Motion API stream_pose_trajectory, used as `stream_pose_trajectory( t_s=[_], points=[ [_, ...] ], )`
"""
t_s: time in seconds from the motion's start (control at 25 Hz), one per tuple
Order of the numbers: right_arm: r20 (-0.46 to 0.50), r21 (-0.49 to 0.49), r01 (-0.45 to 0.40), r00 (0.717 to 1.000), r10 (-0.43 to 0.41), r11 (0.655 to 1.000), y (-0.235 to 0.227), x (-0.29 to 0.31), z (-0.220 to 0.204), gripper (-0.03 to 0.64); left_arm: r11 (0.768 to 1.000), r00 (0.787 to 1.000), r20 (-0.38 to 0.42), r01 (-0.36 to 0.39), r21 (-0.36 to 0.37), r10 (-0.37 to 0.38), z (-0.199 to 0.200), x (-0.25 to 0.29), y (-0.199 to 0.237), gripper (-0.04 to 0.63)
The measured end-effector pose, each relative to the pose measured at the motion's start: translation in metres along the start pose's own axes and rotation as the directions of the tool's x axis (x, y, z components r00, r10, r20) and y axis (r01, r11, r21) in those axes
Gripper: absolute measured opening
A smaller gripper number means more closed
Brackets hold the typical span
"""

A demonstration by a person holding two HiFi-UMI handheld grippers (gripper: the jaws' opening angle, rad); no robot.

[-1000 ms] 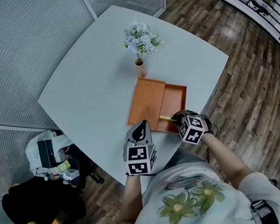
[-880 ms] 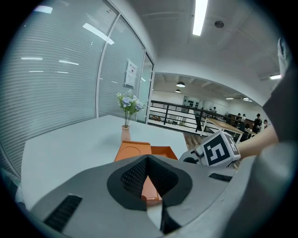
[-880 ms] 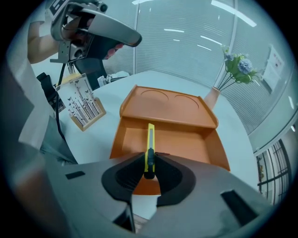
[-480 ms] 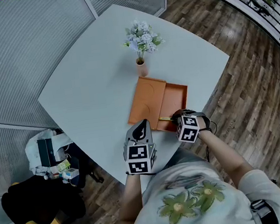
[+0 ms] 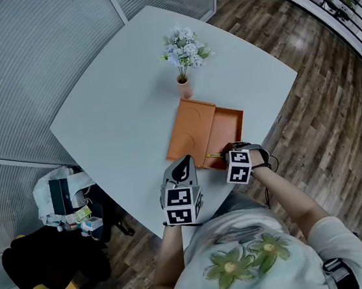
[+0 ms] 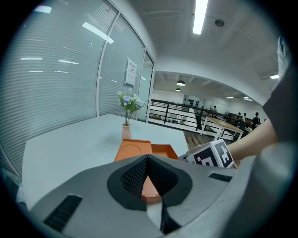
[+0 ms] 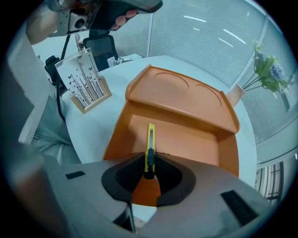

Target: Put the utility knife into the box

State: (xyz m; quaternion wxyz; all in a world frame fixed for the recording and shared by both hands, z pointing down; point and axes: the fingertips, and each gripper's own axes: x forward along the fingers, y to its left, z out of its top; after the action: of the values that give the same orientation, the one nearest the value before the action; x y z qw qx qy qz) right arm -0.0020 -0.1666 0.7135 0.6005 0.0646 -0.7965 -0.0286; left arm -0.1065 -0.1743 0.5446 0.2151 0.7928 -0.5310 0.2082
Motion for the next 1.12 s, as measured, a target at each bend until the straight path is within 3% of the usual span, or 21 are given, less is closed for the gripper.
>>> stream_pose_trajectory(
  t_s=[0.52, 1.04, 1.12],
  points=[
    [-0.147, -0.045, -0.03, 0.989, 0.023, 0.999, 0.005, 0.008, -0.012, 0.071, 1.0, 1.0, -0.006, -0.003, 0.007, 0.003, -0.003, 0.0, -0.003, 0.0],
    [-0.149, -0.03, -0.029, 0.988, 0.024, 0.999, 0.005, 0.007, -0.012, 0.074, 1.0, 1.0, -0.011, -0.002, 0.013, 0.003, -0.004, -0.002, -0.004, 0.0],
    [-0.14, -0.015, -0.032, 0.99, 0.03, 0.999, 0.006, 0.007, -0.012, 0.098, 1.0, 1.0, -0.011, -0.002, 0.013, 0.002, -0.005, -0.002, -0.005, 0.0]
  ],
)
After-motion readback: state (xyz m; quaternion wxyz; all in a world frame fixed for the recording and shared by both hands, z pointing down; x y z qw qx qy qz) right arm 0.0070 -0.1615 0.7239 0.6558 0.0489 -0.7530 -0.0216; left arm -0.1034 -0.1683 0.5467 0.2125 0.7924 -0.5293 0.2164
